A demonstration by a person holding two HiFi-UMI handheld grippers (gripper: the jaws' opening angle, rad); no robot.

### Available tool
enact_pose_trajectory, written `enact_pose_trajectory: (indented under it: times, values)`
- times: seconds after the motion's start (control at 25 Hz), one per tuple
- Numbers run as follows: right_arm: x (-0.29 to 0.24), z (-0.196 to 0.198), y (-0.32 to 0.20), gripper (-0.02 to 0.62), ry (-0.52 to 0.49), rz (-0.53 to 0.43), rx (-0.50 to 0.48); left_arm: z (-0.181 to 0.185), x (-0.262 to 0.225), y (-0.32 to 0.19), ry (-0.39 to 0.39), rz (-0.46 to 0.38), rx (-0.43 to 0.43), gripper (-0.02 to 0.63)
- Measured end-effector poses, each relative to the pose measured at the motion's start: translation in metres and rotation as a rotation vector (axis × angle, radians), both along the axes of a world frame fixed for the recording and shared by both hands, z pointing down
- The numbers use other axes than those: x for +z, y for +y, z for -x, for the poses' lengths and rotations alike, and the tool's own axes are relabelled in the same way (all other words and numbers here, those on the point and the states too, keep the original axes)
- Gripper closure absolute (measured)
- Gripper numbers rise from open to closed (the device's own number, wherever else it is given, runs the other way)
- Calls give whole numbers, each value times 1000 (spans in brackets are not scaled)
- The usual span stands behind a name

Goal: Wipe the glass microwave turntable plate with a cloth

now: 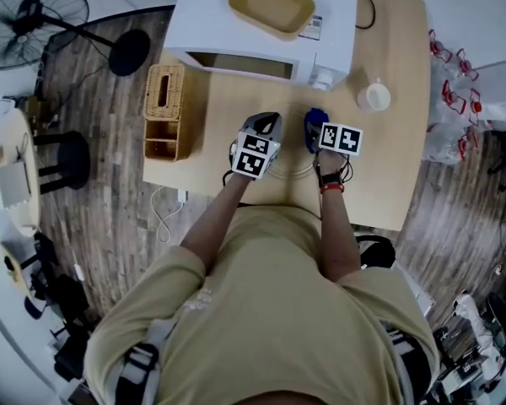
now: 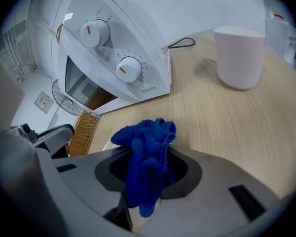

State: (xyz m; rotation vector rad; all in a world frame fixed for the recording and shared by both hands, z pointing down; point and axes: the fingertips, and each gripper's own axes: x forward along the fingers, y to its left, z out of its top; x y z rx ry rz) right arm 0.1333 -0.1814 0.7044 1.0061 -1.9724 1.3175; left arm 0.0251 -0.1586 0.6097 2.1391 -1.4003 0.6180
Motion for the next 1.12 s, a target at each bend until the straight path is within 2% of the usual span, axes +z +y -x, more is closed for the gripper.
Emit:
enact_pose_trajectory:
  times: [0.28, 0.52, 0.68, 1.12]
  values:
    - [-13, 18, 7, 459, -49, -10, 39, 30, -3, 12, 21, -2, -27, 588]
    - [-31, 62, 14, 459, -181, -7, 42, 55, 1, 20, 33, -4, -45, 588]
    - [-33, 98, 22, 459, -233, 8, 6, 69, -1, 24, 73, -6, -66, 588]
    - [-23, 167, 42, 459, -284, 47, -108, 105, 1, 31, 79, -3, -110, 588]
